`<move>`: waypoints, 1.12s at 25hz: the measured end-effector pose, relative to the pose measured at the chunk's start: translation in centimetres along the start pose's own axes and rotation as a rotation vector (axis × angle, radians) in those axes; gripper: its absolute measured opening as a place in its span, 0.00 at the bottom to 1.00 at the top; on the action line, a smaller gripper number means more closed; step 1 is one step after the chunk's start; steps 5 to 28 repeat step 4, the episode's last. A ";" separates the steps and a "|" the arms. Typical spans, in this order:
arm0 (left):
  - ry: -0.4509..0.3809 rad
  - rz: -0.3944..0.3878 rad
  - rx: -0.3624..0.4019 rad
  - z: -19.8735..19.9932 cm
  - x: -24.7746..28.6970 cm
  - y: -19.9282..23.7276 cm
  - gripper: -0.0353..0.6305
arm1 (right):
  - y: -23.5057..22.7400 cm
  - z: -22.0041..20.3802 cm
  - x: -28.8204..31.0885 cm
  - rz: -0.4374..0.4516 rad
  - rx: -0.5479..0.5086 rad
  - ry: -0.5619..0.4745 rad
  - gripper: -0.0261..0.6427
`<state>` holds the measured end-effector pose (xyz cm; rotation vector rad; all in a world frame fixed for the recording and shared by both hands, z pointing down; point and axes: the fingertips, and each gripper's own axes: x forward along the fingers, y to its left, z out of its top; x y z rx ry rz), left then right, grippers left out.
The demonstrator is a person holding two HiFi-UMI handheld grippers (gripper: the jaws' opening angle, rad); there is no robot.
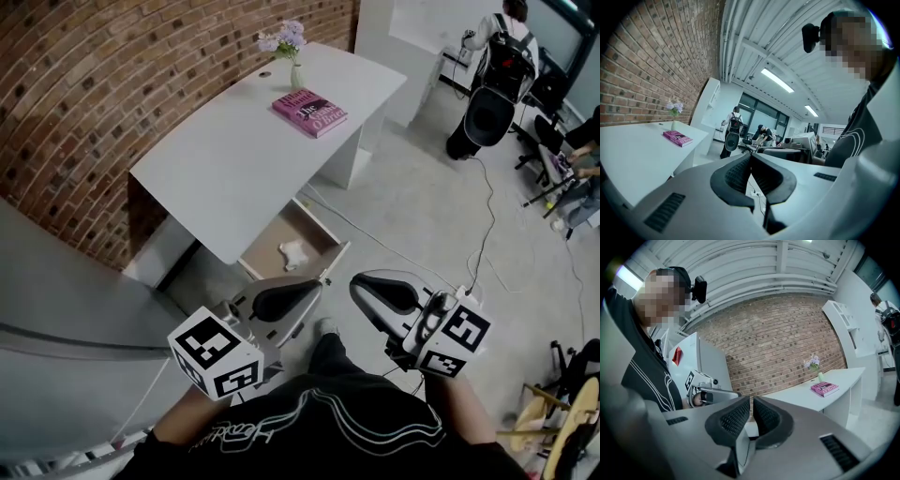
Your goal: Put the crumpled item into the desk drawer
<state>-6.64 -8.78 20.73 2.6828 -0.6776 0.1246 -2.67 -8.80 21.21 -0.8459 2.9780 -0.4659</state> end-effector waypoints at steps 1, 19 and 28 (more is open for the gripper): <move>0.000 0.000 -0.001 0.0 0.1 0.1 0.09 | -0.2 0.0 0.1 -0.001 -0.002 0.001 0.12; 0.002 -0.005 -0.002 0.0 0.4 0.5 0.09 | -0.6 0.0 0.2 -0.001 -0.007 0.006 0.12; 0.002 -0.005 -0.002 0.0 0.4 0.5 0.09 | -0.6 0.0 0.2 -0.001 -0.007 0.006 0.12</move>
